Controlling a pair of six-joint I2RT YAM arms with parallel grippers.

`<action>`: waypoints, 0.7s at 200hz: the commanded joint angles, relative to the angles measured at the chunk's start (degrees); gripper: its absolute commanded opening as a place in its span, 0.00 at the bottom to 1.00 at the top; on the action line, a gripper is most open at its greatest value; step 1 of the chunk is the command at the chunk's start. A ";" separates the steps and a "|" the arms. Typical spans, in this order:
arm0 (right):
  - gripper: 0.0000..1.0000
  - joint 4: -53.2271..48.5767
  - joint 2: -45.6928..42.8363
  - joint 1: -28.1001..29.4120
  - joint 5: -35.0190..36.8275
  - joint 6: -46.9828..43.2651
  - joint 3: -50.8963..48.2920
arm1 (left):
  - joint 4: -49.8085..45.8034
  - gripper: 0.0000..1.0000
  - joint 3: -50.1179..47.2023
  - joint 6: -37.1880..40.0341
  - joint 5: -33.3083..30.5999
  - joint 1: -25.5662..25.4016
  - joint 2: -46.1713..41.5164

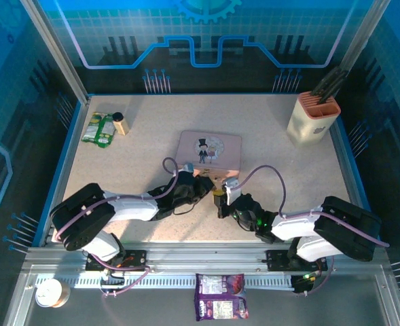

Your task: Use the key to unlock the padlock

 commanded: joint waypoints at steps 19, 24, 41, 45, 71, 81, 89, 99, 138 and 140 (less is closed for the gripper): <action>0.04 0.60 -0.44 -0.94 -3.70 11.75 0.70 | 0.20 0.00 4.50 5.59 -1.22 0.49 0.13; 0.04 0.18 -0.53 -1.30 -4.33 12.86 0.69 | -0.87 0.00 4.74 6.45 -1.32 0.52 0.06; 0.05 -2.29 -0.68 -2.43 -6.46 16.28 1.11 | -4.18 0.00 5.61 8.74 -1.89 0.51 0.07; 0.06 -3.07 -0.71 -2.70 -6.97 16.88 1.21 | -4.85 0.00 5.86 9.19 -1.97 0.51 0.10; 0.09 -6.92 -1.38 -4.13 -8.75 19.48 1.61 | -8.28 0.00 6.82 11.55 -2.34 0.53 0.38; 0.12 -7.51 -1.85 -5.15 -9.98 20.73 1.17 | -10.16 0.00 7.52 12.69 -2.53 0.48 0.54; 0.14 -7.71 -2.40 -6.21 -11.52 21.47 0.75 | -11.28 0.00 7.97 13.68 -2.42 0.50 0.79; 0.18 -8.75 -3.48 -7.38 -13.49 22.46 0.19 | -12.08 0.00 8.38 14.77 -2.57 0.50 1.44; 0.38 -21.11 -11.36 -9.01 -17.03 19.97 0.98 | -17.35 0.00 11.30 17.51 -1.57 0.46 4.03; 0.39 -21.67 -11.80 -9.02 -17.01 19.69 0.99 | -17.65 0.00 11.43 17.79 -1.44 0.44 4.12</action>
